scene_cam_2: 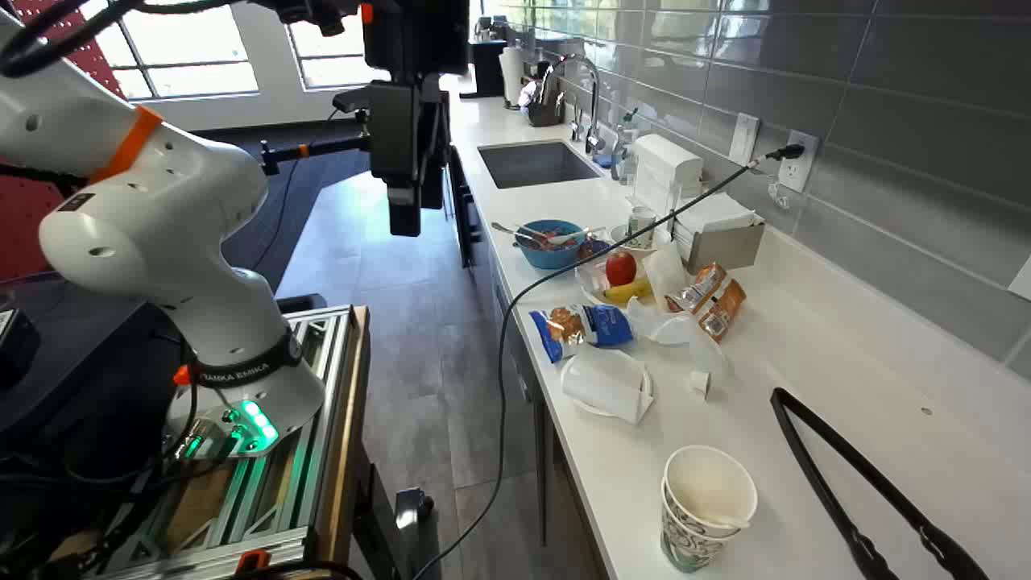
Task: Pour the snacks out of the blue packet and onto the white plate on the right.
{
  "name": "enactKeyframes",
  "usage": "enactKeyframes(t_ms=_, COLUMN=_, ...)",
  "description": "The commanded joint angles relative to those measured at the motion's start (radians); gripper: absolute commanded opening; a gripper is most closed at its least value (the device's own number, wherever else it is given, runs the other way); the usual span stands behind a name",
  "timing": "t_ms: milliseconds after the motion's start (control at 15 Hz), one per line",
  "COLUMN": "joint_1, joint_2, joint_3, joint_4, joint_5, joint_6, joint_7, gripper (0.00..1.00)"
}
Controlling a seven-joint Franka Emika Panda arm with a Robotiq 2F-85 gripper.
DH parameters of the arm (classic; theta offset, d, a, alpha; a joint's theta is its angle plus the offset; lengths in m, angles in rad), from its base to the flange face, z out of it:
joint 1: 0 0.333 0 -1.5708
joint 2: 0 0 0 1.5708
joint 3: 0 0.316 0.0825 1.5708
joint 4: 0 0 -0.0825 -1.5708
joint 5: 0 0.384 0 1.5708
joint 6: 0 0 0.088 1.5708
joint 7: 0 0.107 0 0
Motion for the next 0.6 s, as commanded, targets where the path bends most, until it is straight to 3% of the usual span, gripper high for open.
enactKeyframes(t_ms=0, joint_1=0.023, joint_2=-0.001, joint_3=-0.017, joint_4=0.003, joint_5=-0.01, joint_6=-0.006, joint_7=0.011, gripper=1.0)
enactKeyframes(t_ms=400, joint_1=0.023, joint_2=-0.001, joint_3=-0.017, joint_4=0.003, joint_5=-0.01, joint_6=-0.006, joint_7=0.011, gripper=1.0)
enactKeyframes(t_ms=533, joint_1=0.052, joint_2=0.036, joint_3=-0.018, joint_4=0.02, joint_5=0.007, joint_6=0.03, joint_7=-0.006, gripper=1.0)
